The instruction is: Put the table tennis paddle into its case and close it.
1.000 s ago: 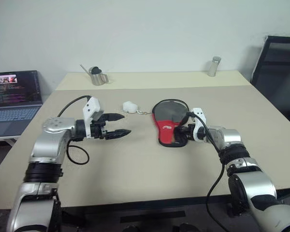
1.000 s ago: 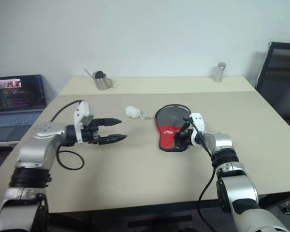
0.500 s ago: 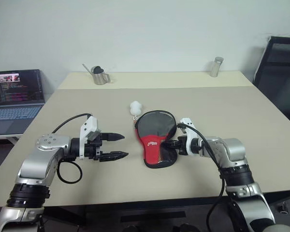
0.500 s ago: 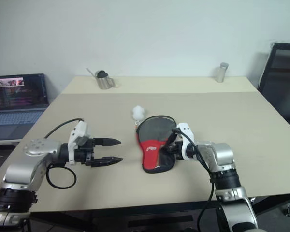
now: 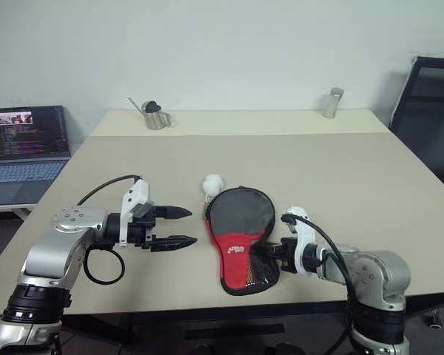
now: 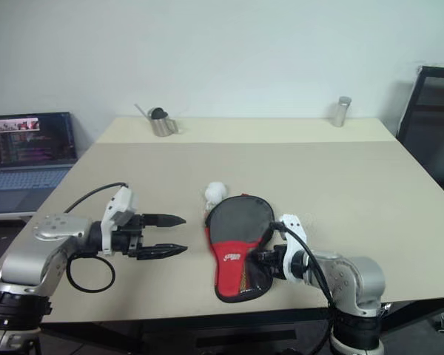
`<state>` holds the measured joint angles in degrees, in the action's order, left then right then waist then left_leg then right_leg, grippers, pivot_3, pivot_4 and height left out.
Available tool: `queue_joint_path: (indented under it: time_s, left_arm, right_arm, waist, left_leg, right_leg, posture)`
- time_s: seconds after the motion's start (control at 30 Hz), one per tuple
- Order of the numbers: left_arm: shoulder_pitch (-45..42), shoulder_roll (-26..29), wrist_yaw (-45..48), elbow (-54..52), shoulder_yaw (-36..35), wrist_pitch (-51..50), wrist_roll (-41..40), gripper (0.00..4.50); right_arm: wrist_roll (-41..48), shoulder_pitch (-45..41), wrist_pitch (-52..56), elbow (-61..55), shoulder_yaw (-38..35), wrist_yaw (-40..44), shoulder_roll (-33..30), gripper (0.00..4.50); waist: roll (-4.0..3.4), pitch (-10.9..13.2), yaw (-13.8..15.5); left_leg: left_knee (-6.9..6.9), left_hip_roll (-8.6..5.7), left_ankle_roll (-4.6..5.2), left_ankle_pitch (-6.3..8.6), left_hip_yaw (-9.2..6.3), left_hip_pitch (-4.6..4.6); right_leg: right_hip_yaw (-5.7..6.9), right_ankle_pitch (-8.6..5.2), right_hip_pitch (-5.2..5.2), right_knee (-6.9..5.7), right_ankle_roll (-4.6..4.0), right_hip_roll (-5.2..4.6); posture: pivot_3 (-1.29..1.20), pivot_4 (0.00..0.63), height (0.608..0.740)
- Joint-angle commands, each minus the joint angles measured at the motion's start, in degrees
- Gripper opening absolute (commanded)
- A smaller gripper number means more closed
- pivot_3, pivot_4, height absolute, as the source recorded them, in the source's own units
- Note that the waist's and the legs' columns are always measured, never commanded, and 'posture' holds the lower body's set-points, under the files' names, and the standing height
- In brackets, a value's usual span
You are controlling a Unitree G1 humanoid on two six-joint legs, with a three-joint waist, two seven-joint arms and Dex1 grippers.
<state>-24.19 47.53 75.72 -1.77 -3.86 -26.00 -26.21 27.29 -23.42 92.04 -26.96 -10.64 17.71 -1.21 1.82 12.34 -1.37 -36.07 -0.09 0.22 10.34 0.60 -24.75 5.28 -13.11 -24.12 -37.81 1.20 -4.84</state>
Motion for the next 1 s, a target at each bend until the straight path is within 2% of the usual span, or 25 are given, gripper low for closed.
queue_joint_path:
  time_s: [0.03, 0.63, 0.67, 0.8, 1.0]
  left_arm:
    - [-1.8, 0.2, 0.1, -1.2, 0.6, 0.2, -0.5, 3.9]
    - [-1.6, 0.4, -0.9, -1.6, 0.5, 0.4, -0.5, 3.9]
    - [-1.4, 0.5, -1.0, -1.7, 0.5, 0.4, -0.5, 3.9]
    - [-1.0, 0.5, -1.6, -1.9, 0.3, 0.6, -0.6, 3.9]
    - [-0.4, 0.1, -3.0, -2.1, -0.4, 1.0, -0.8, 3.9]
  right_arm:
    - [3.0, 1.0, 0.5, -3.4, -0.6, -1.8, 0.9, 0.03]
    - [9.1, 3.7, 0.5, -2.9, -1.5, -10.7, 1.5, 0.03]
    - [8.9, 3.7, 0.5, -3.1, -1.8, -11.4, 1.4, 0.55]
    - [9.4, 3.2, 0.5, -4.3, -2.3, -12.2, -0.2, 1.78]
    - [13.4, 0.7, 0.2, -8.5, 0.4, -5.8, -9.8, 3.78]
  waist:
    - [0.0, 0.0, 0.0]
    - [0.0, 0.0, 0.0]
    - [0.0, 0.0, 0.0]
    - [0.0, 0.0, 0.0]
    - [-0.01, 0.0, 0.2]
  left_leg:
    - [0.0, -0.01, 0.0, 0.0, 0.01, 0.0]
    - [0.02, -0.01, 0.0, 0.0, -0.01, -0.01]
    - [0.02, -0.01, 0.0, 0.0, -0.01, -0.01]
    - [0.01, -0.01, 0.0, 0.0, -0.02, -0.02]
    - [0.0, -0.07, 0.01, 0.0, -0.02, -0.02]
  right_leg:
    - [-0.01, 0.0, 0.0, 0.0, 0.0, 0.0]
    - [0.02, 0.0, 0.01, 0.07, 0.0, -0.01]
    - [0.02, -0.01, 0.01, 0.07, 0.0, -0.01]
    - [0.02, 0.0, 0.02, 0.07, 0.0, -0.01]
    - [0.03, -0.01, 0.03, 0.12, 0.01, -0.07]
  posture:
    - [0.0, 0.15, 0.74]
    - [0.0, 0.15, 0.74]
    - [0.0, 0.15, 0.74]
    - [0.0, 0.15, 0.74]
    - [0.0, 0.15, 0.74]
